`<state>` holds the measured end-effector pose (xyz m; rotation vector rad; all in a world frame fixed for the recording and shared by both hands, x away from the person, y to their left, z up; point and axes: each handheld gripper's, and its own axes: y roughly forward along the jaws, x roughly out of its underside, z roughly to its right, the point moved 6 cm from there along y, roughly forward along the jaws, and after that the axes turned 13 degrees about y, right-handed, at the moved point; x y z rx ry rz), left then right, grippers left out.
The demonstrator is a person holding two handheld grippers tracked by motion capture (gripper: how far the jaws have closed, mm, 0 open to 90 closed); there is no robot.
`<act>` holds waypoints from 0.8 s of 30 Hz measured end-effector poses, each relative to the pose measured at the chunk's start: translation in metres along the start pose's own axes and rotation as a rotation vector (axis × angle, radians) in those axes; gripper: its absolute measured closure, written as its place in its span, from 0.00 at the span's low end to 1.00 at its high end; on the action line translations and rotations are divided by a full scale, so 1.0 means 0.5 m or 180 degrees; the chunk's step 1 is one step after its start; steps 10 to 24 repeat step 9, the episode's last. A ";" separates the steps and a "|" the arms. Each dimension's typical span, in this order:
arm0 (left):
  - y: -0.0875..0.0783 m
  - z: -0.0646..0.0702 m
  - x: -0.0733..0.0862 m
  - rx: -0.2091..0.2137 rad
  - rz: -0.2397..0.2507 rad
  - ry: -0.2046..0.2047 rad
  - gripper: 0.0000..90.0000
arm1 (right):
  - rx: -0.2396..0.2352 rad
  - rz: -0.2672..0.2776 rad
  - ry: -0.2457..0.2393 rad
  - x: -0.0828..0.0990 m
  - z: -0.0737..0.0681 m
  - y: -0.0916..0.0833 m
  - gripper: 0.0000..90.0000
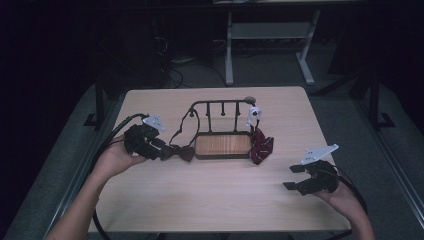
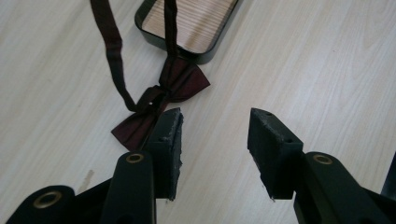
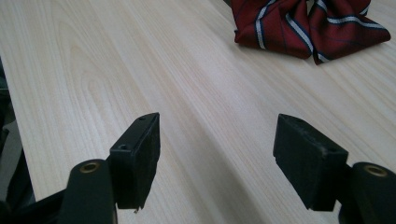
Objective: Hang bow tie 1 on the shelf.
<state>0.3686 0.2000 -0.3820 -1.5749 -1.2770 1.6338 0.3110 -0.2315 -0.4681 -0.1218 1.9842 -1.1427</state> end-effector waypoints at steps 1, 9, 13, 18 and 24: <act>0.005 0.005 0.004 -0.0003 0.0015 -0.0027 0.59 | 0.0012 0.0004 -0.0010 0.000 0.000 -0.001 0.35; 0.016 0.026 0.020 -0.0026 0.0042 -0.0016 0.56 | 0.0019 0.0002 -0.0007 0.001 -0.001 -0.002 0.35; 0.016 0.026 0.020 -0.0026 0.0042 -0.0016 0.56 | 0.0019 0.0002 -0.0007 0.001 -0.001 -0.002 0.35; 0.016 0.026 0.020 -0.0026 0.0042 -0.0016 0.56 | 0.0019 0.0002 -0.0007 0.001 -0.001 -0.002 0.35; 0.016 0.026 0.020 -0.0026 0.0042 -0.0016 0.56 | 0.0019 0.0002 -0.0007 0.001 -0.001 -0.002 0.35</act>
